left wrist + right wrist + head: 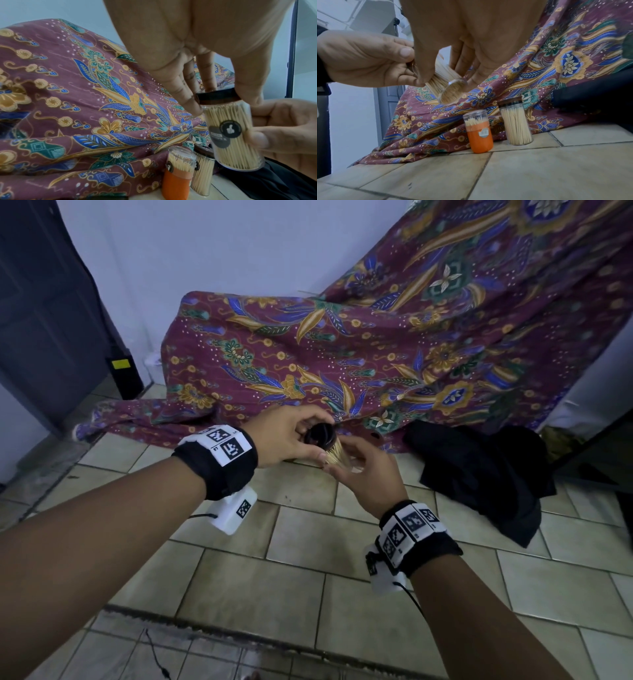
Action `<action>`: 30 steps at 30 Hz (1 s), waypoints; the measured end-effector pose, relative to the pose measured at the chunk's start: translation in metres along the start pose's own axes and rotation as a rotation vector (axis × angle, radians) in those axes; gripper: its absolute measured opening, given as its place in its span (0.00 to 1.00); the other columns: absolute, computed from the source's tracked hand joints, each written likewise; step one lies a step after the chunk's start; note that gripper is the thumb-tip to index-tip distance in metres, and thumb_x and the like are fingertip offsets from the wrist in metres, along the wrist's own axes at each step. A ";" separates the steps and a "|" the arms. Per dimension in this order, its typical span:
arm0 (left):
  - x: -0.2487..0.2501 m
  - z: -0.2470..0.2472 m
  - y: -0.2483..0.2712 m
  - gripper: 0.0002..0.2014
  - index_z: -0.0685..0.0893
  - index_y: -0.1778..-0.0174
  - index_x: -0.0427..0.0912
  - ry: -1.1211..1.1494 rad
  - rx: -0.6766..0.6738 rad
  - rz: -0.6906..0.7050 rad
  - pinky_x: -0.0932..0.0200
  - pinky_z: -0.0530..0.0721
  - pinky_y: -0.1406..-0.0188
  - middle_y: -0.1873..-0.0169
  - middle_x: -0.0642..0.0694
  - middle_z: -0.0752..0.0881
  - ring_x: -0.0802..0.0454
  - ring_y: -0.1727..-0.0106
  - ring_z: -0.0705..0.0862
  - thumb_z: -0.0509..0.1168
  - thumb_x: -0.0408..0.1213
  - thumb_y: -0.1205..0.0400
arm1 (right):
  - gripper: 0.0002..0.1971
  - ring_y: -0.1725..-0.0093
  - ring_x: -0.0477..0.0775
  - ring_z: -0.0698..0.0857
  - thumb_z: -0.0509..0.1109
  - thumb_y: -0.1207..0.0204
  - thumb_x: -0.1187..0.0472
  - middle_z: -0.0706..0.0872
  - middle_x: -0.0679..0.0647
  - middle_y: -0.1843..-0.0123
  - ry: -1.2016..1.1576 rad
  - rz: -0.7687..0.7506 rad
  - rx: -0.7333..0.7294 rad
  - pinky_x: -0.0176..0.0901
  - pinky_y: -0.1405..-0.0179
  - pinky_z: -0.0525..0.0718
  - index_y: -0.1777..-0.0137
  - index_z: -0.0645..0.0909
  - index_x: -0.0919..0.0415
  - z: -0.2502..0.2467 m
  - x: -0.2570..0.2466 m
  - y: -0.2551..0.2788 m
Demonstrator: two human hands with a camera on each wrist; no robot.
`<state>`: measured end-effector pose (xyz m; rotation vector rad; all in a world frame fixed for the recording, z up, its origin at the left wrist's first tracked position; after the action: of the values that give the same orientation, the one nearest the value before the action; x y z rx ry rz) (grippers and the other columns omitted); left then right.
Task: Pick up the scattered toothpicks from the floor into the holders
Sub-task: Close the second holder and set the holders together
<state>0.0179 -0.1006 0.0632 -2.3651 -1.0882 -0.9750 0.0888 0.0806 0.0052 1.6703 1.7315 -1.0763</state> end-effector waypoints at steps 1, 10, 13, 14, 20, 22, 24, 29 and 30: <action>0.000 0.001 -0.002 0.26 0.81 0.37 0.56 0.009 0.002 0.009 0.59 0.84 0.42 0.51 0.65 0.83 0.56 0.46 0.84 0.80 0.44 0.31 | 0.25 0.46 0.37 0.84 0.82 0.31 0.55 0.88 0.38 0.48 -0.012 0.002 0.004 0.31 0.43 0.81 0.33 0.83 0.49 -0.002 0.001 0.000; 0.009 0.005 -0.014 0.26 0.80 0.34 0.57 0.012 0.004 0.099 0.55 0.85 0.41 0.46 0.60 0.85 0.60 0.44 0.85 0.79 0.40 0.28 | 0.24 0.39 0.39 0.85 0.80 0.28 0.61 0.88 0.43 0.41 -0.182 0.029 0.043 0.44 0.36 0.84 0.32 0.83 0.53 -0.012 0.010 -0.003; 0.012 0.004 -0.018 0.27 0.79 0.34 0.57 -0.028 0.010 0.124 0.55 0.86 0.42 0.45 0.56 0.86 0.60 0.44 0.86 0.78 0.39 0.28 | 0.21 0.37 0.42 0.84 0.77 0.26 0.61 0.88 0.46 0.39 -0.212 0.015 0.042 0.48 0.35 0.85 0.32 0.82 0.55 -0.015 0.012 -0.004; 0.013 0.004 -0.019 0.27 0.79 0.34 0.56 -0.046 0.016 0.134 0.55 0.86 0.42 0.45 0.56 0.86 0.60 0.45 0.86 0.78 0.39 0.28 | 0.20 0.37 0.44 0.84 0.76 0.25 0.59 0.88 0.47 0.39 -0.213 0.008 0.049 0.49 0.35 0.85 0.33 0.83 0.54 -0.016 0.012 -0.005; 0.017 0.008 -0.028 0.29 0.76 0.33 0.57 -0.211 -0.003 0.193 0.48 0.87 0.47 0.44 0.52 0.86 0.52 0.44 0.85 0.77 0.41 0.29 | 0.31 0.44 0.42 0.87 0.67 0.29 0.33 0.87 0.45 0.43 -0.245 0.107 0.138 0.51 0.43 0.88 0.34 0.81 0.54 -0.024 0.014 -0.009; 0.020 0.010 -0.030 0.30 0.71 0.33 0.57 -0.237 -0.037 0.191 0.46 0.87 0.47 0.43 0.52 0.85 0.50 0.43 0.85 0.77 0.41 0.29 | 0.36 0.47 0.47 0.89 0.67 0.33 0.28 0.88 0.48 0.44 -0.285 0.167 0.138 0.54 0.48 0.90 0.35 0.81 0.55 -0.025 0.015 -0.011; 0.022 0.013 -0.033 0.33 0.68 0.32 0.51 -0.237 -0.047 0.186 0.45 0.86 0.46 0.41 0.51 0.84 0.48 0.42 0.85 0.77 0.39 0.29 | 0.39 0.51 0.48 0.91 0.69 0.34 0.28 0.89 0.52 0.45 -0.323 0.223 0.113 0.52 0.52 0.91 0.34 0.81 0.59 -0.024 0.016 -0.013; 0.022 0.017 -0.038 0.32 0.69 0.33 0.48 -0.238 -0.059 0.182 0.46 0.86 0.47 0.41 0.52 0.84 0.49 0.44 0.86 0.78 0.39 0.30 | 0.22 0.59 0.54 0.92 0.73 0.24 0.43 0.90 0.54 0.55 -0.398 0.292 0.067 0.46 0.58 0.89 0.41 0.82 0.62 -0.024 0.015 -0.014; 0.022 0.017 -0.038 0.31 0.70 0.34 0.49 -0.227 -0.060 0.177 0.47 0.86 0.47 0.42 0.53 0.84 0.50 0.44 0.86 0.78 0.41 0.30 | 0.19 0.59 0.57 0.91 0.73 0.23 0.45 0.90 0.54 0.57 -0.418 0.300 0.070 0.48 0.57 0.89 0.43 0.82 0.61 -0.025 0.015 -0.014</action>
<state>0.0064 -0.0556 0.0687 -2.6187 -0.9157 -0.7001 0.0772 0.1101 0.0100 1.5459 1.1539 -1.2433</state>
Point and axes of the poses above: each hand's wrist, its own y-axis away from the middle knuckle, its own z-axis out of the palm, x = y × z, the point moved 2 cm from there along -y, towards the middle knuckle
